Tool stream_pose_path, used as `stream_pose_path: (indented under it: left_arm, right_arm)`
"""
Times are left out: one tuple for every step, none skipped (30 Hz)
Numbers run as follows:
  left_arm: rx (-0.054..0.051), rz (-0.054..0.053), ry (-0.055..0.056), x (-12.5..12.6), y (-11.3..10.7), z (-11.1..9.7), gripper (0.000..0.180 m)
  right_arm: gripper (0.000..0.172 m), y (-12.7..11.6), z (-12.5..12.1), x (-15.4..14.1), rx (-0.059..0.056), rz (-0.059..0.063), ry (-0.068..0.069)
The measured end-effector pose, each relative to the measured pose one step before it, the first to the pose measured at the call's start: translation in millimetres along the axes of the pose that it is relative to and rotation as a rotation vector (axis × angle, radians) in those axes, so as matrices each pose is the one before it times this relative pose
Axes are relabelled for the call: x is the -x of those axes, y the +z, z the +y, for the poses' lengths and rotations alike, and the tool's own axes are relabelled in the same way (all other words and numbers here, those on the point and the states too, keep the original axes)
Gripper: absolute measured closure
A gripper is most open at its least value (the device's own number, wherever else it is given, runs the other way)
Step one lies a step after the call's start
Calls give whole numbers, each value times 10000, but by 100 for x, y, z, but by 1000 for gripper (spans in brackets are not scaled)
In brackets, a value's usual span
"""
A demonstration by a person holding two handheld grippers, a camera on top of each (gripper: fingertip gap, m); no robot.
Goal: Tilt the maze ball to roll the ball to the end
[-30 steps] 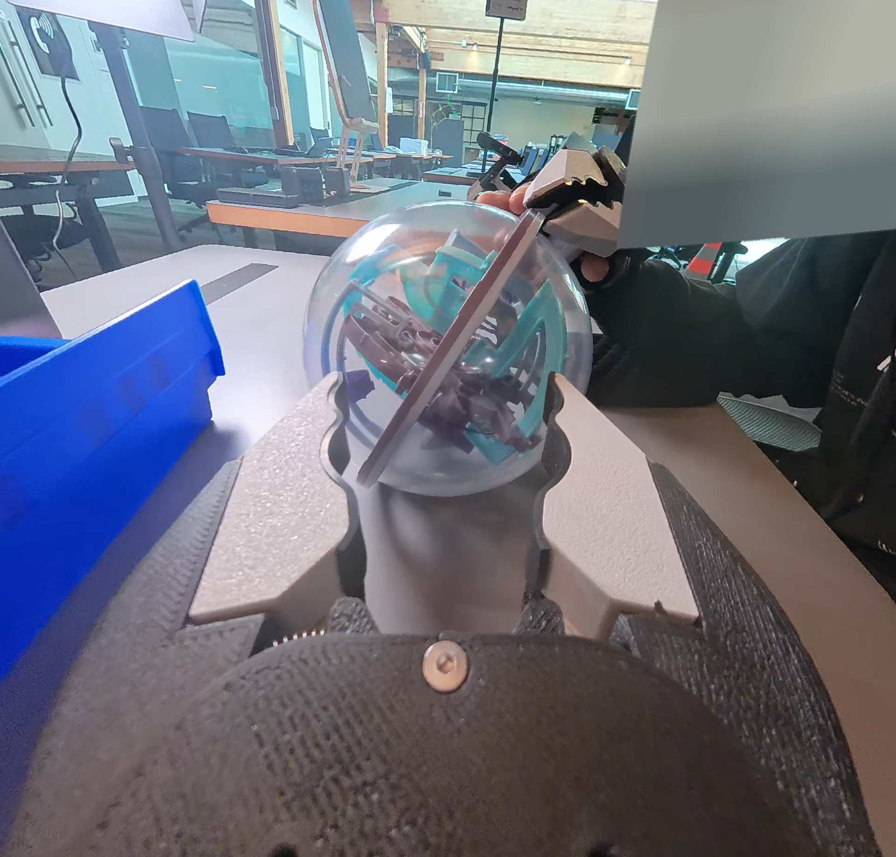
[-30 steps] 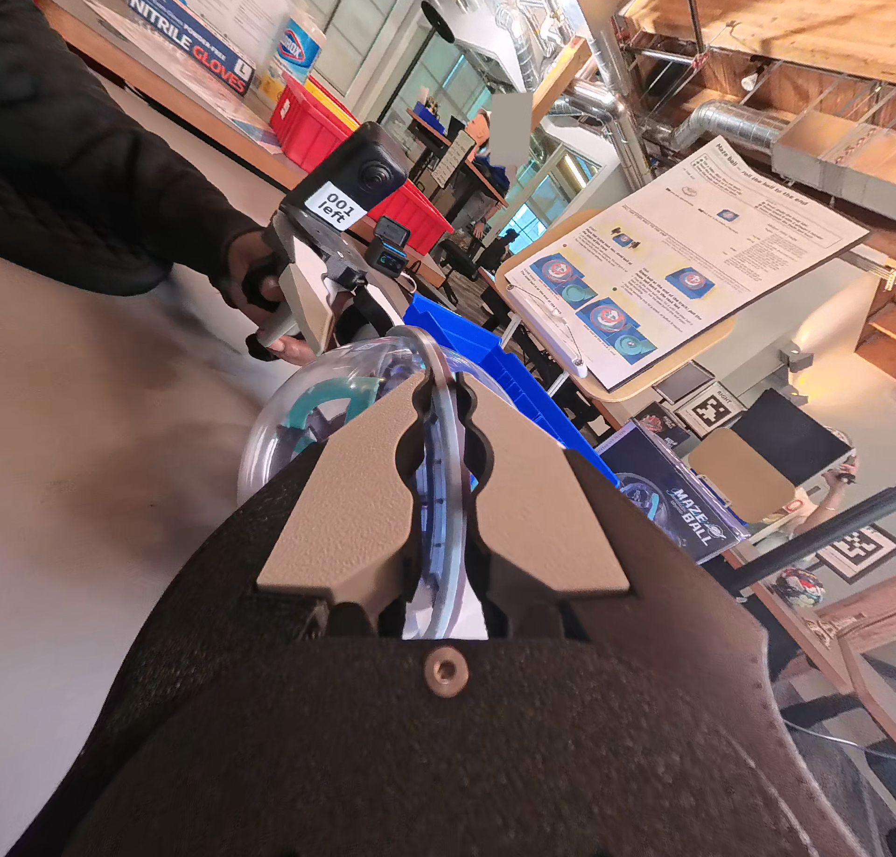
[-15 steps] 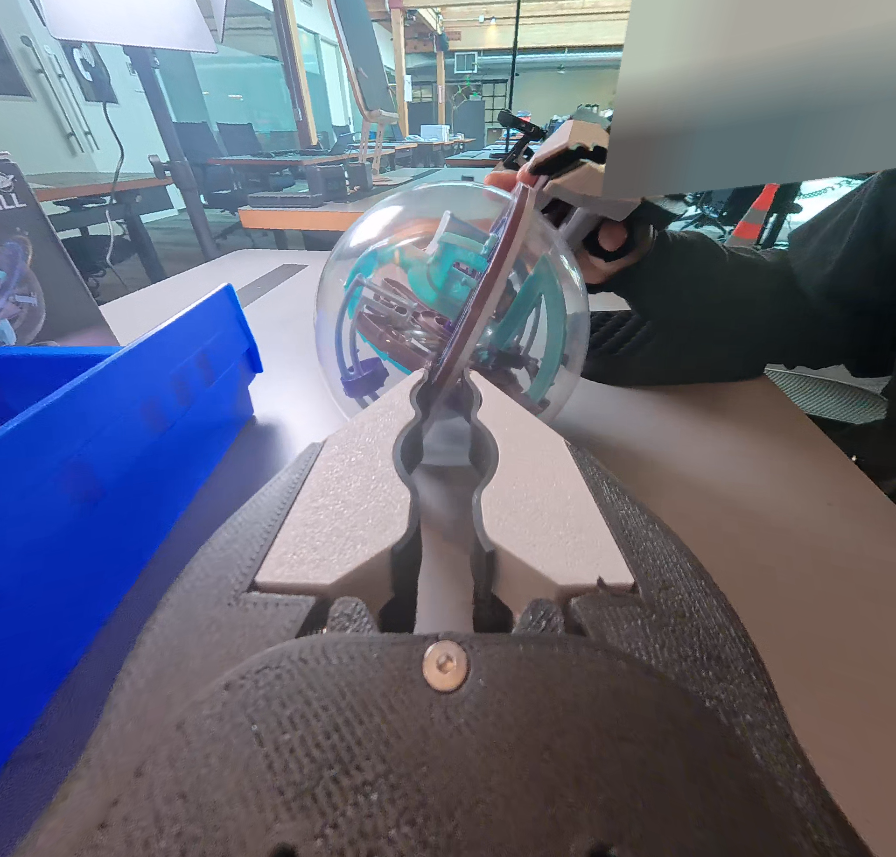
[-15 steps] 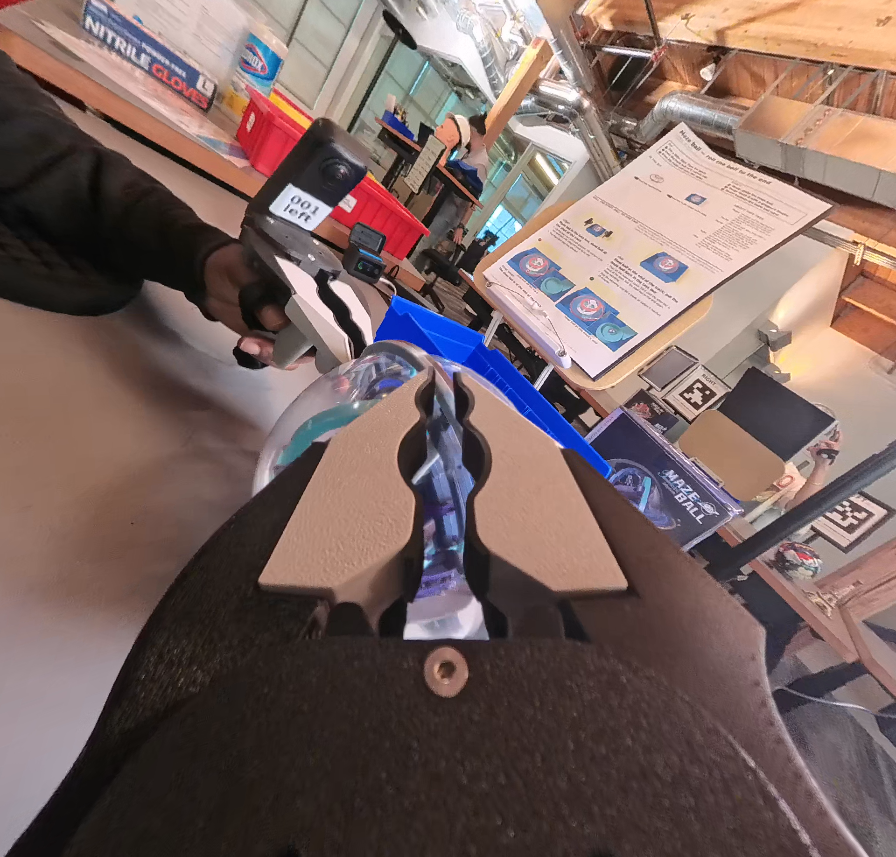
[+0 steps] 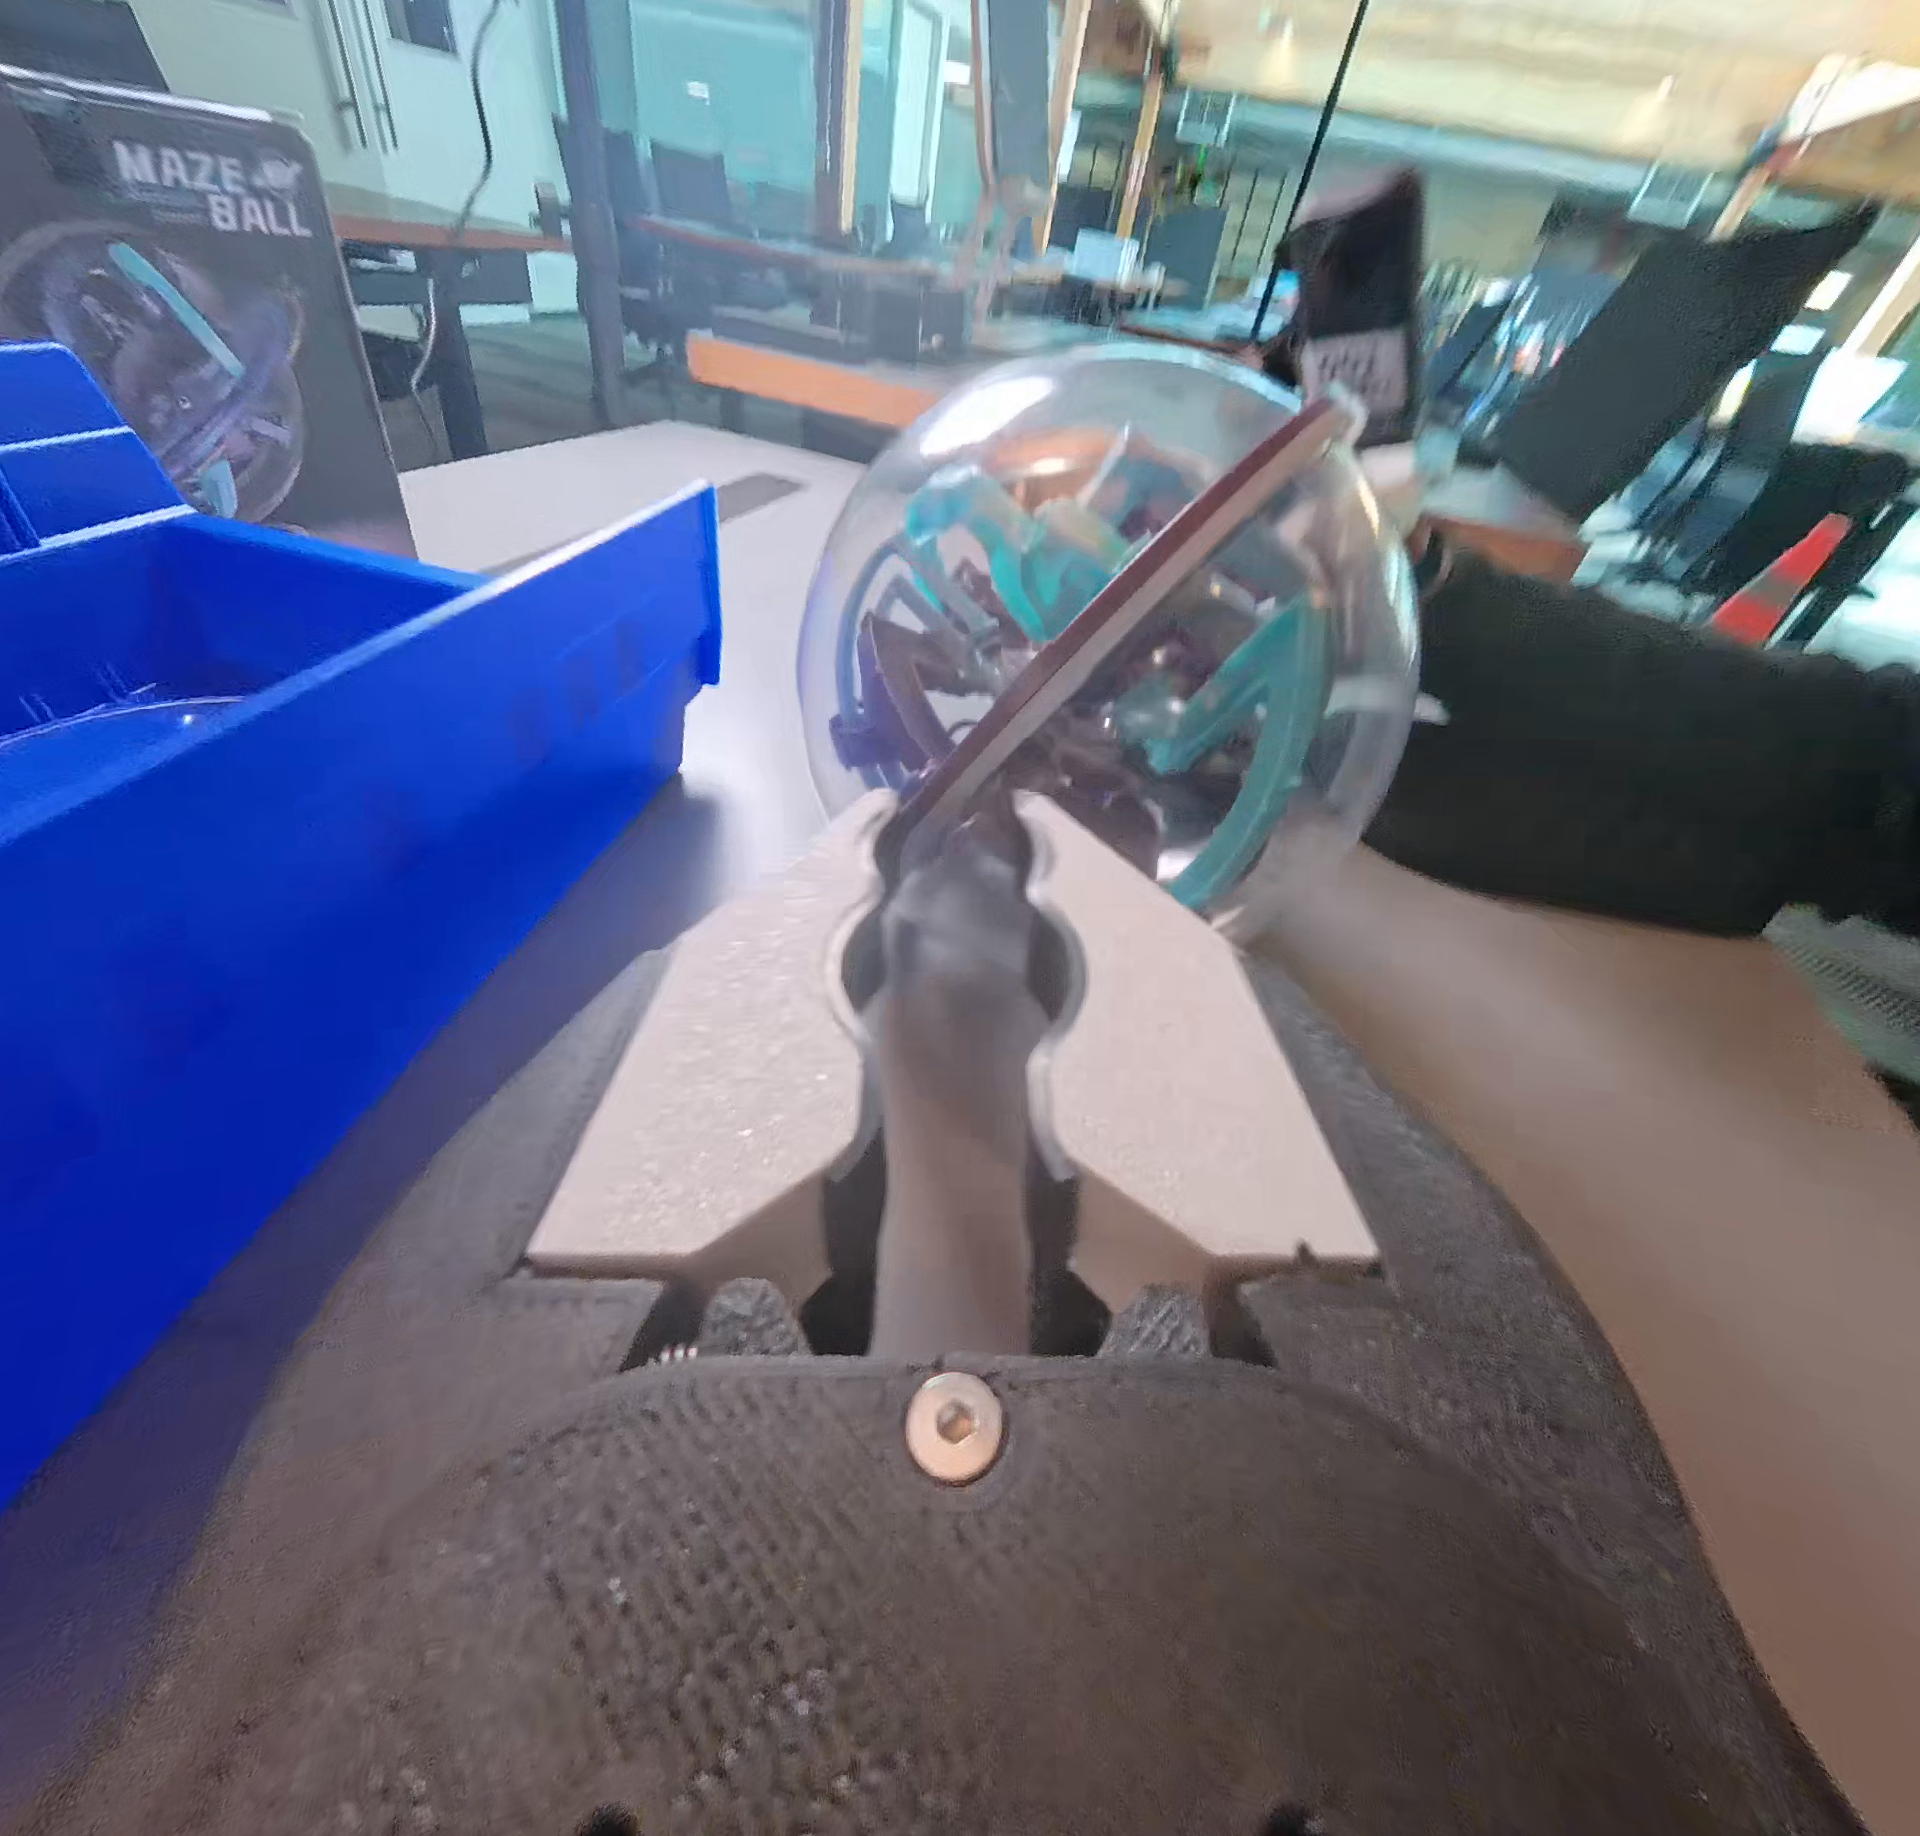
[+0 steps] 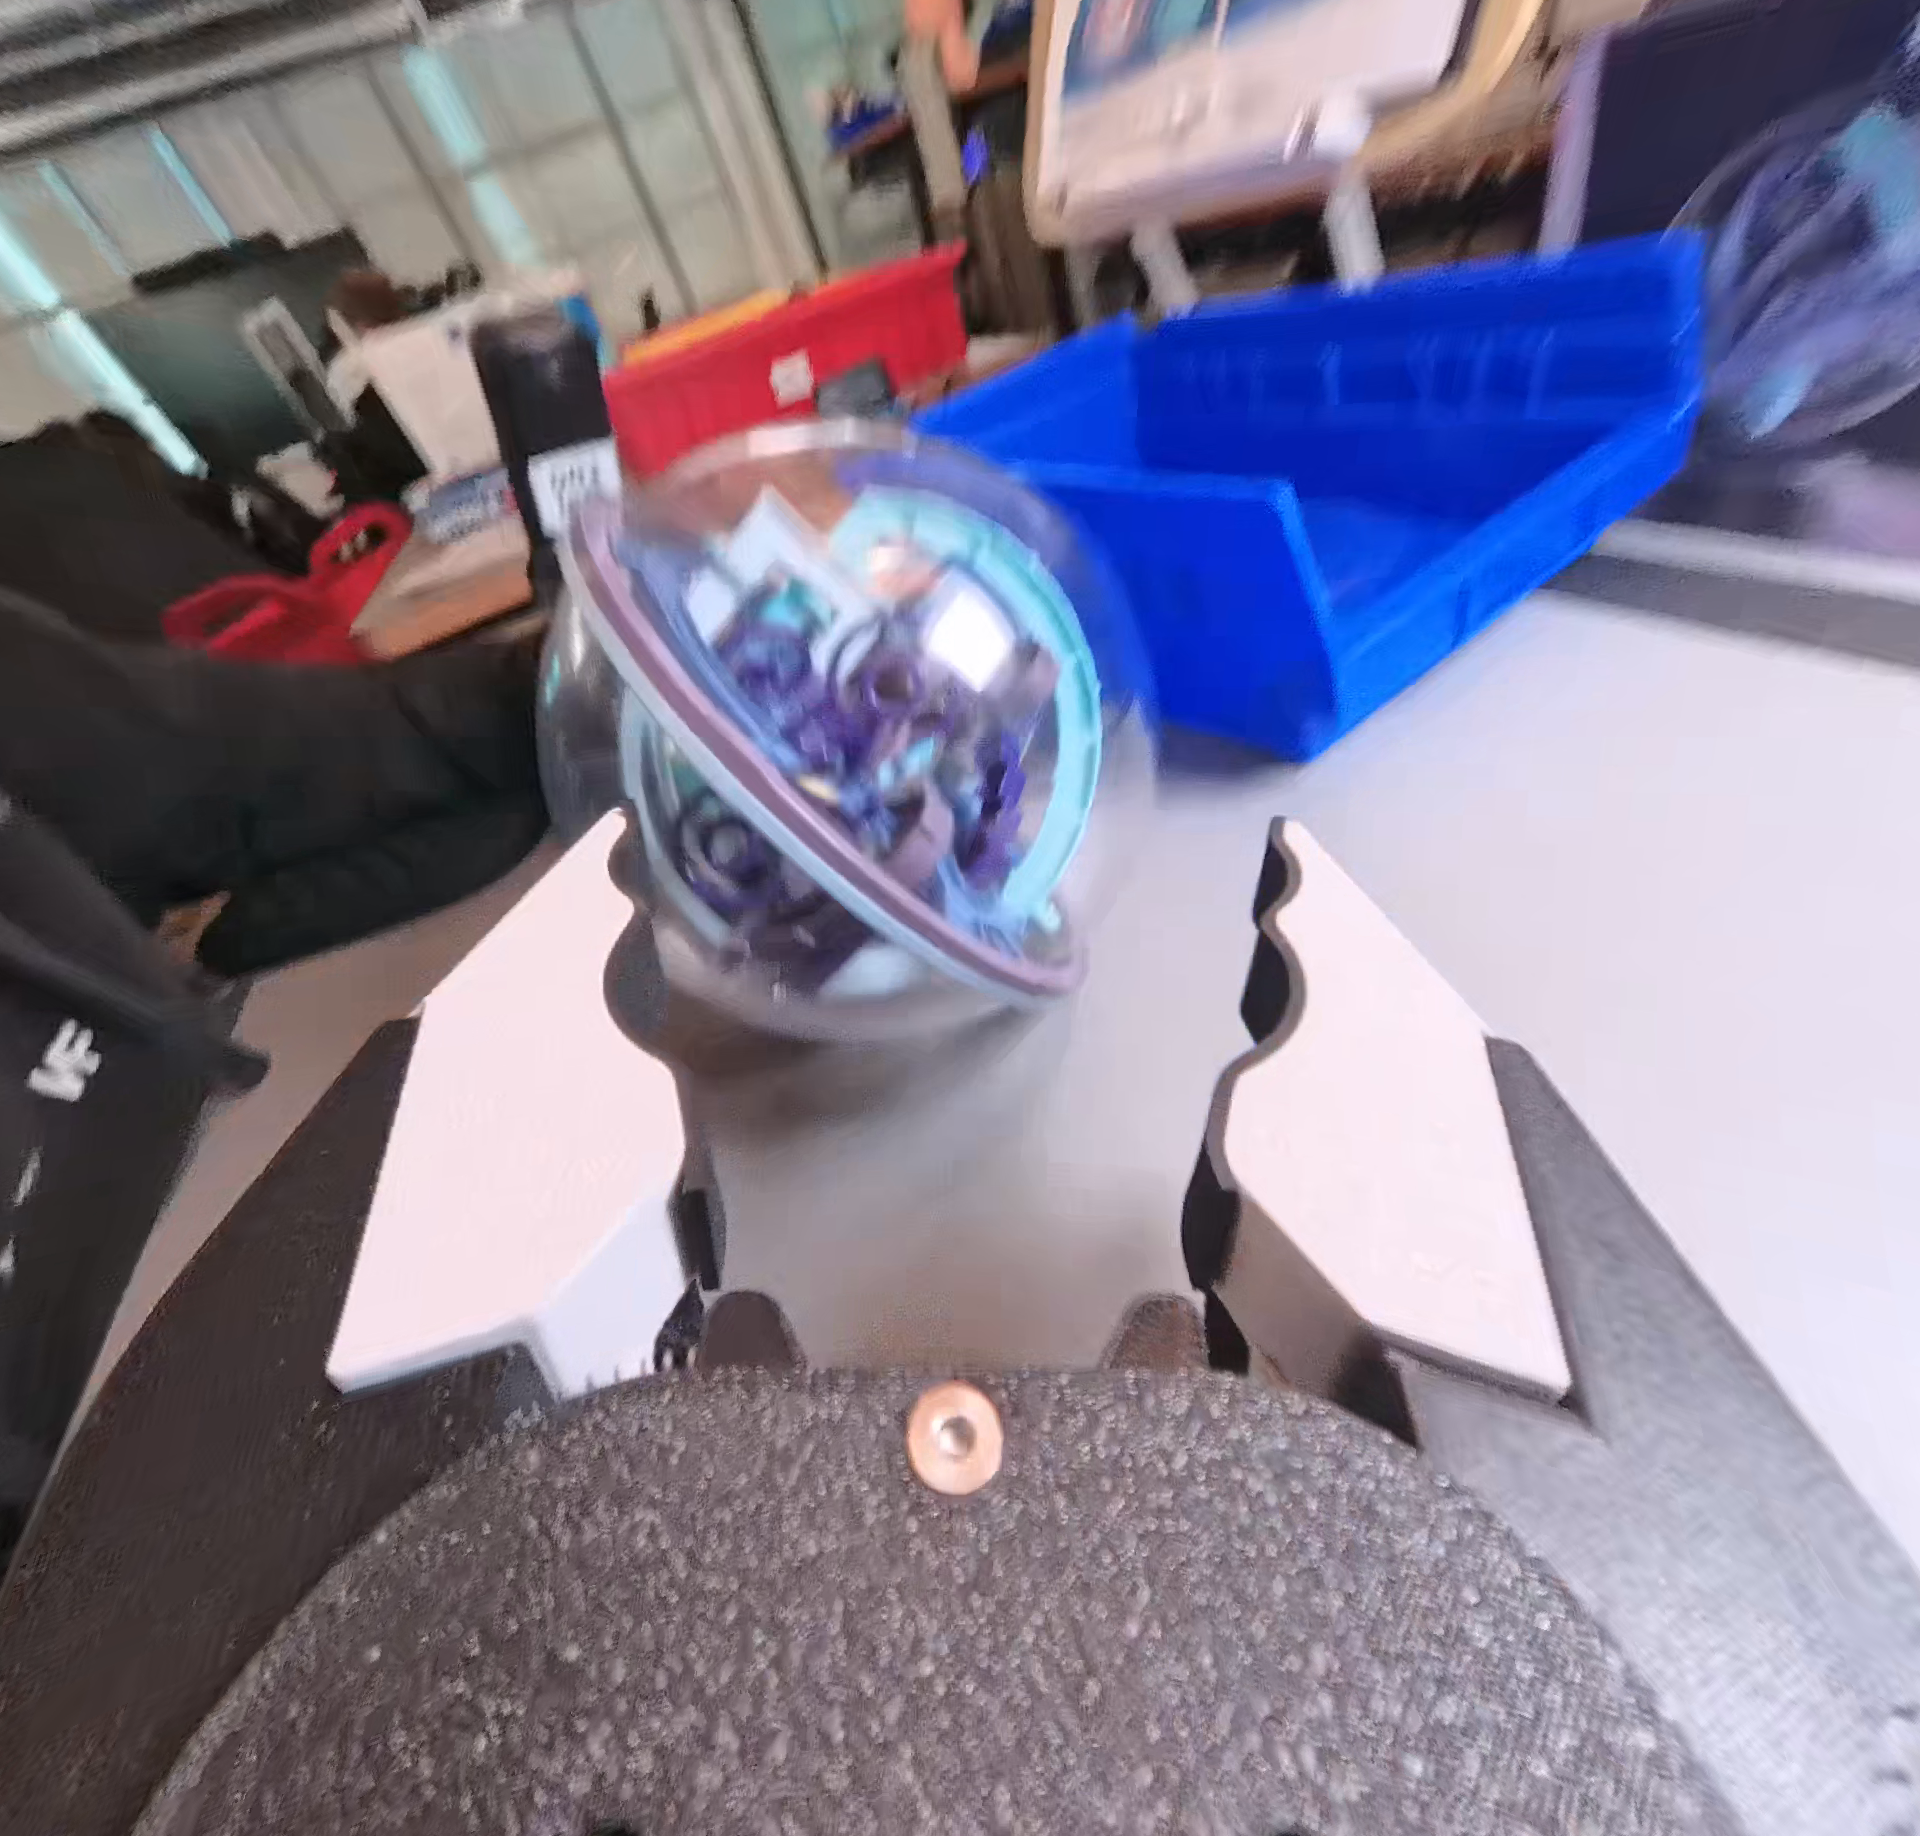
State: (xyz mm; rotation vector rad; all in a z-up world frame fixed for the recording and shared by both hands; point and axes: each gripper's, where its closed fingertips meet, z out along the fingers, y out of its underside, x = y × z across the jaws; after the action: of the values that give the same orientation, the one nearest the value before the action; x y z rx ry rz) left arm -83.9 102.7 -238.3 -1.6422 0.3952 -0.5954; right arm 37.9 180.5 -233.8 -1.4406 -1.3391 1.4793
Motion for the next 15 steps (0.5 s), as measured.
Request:
stream_pose_path:
  left_arm:
    - [-455,185,-399,27,-207,-597,135]
    - [-344,283,-647,-118,-78,-462,104]
    - [-41,346,-805,-220,67,-73,83]
    - [182,294,-703,-251,255,302,70]
    - [326,245,-384,-311,424,621,63]
    - [448,152,-78,-292,566,891,59]
    - [486,138,13,-389,674,883,56]
    - [452,208,-11,-550,691,650,56]
    - [267,-157,69,-78,657,426,43]
    - [288,-36,288,-254,370,401,35]
    - [95,-78,428,-150,33,95,33]
    - [-50,-95,648,-159,-217,-122,32]
    - [-198,-136,1035,-289,-344,-375,31]
    - [-365,-227,1512,-545,-437,-718,31]
    - [-520,-344,1977,-842,-522,-1329,32]
  right_arm:
    - [57,511,1098,292,478,-170,-32]
    - [54,523,763,456,346,-175,-110]
    - [55,518,674,471,362,-137,-162]
    - [54,535,686,440,404,-93,-213]
    - [53,573,582,477,369,-125,-204]
    - [53,618,310,445,256,-117,-141]
    - [52,628,42,361,139,-60,-84]
    - [50,638,-106,252,53,32,-106]
    - [52,609,-101,327,61,33,-250]
    - [50,531,-111,244,62,163,-412]
    - [45,393,-65,127,74,286,-565]
    - [43,268,-75,106,53,341,-662]
    - [43,140,-286,128,-45,446,-844]
    - [43,-32,-684,123,-119,635,-1203]
    - [43,-282,-1226,19,-183,817,-1548]
